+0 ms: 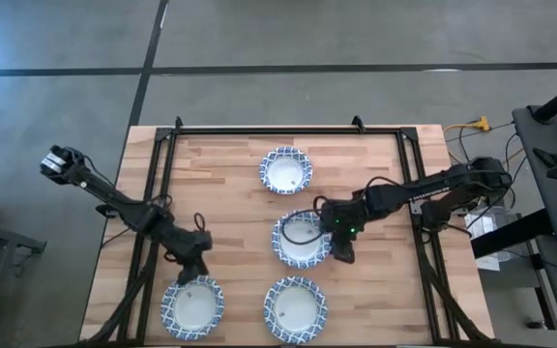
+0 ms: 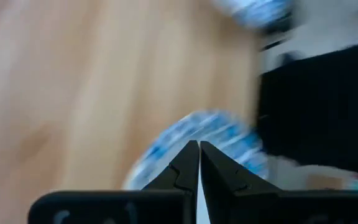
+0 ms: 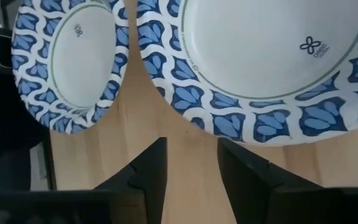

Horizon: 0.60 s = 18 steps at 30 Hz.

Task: Nest bowls inside each other
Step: Stack the white patterned bowl on top of the other white patterned bowl

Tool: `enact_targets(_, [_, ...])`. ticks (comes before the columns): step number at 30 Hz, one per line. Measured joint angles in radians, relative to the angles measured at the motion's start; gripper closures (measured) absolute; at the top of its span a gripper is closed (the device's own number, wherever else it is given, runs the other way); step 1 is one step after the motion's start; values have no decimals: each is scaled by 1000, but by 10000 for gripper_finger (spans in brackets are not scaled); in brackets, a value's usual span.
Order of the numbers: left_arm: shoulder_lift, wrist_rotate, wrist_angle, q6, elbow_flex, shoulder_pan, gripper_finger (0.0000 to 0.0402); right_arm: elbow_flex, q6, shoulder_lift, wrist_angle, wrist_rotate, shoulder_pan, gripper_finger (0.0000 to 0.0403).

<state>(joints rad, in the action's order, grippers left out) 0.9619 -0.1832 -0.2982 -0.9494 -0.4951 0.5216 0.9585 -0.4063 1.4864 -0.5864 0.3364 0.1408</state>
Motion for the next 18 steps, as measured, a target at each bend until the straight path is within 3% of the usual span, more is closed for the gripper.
enact_targets(3, [0, 6, -231, -39, -37, 1, 402, 0, -6, 0, 10, -24, 10, 267])
enact_targets(5, [-2, -14, -299, -59, -40, -1, 402, 0, -6, 0, 23, -27, 10, 266])
enact_targets(11, [-10, -205, -260, -46, 8, -13, 379, 0, -7, 0, 53, -58, 10, 269])
enact_targets(18, [-14, -256, -266, 31, 30, -62, 281, -1, -25, 0, 54, -101, 10, 269])
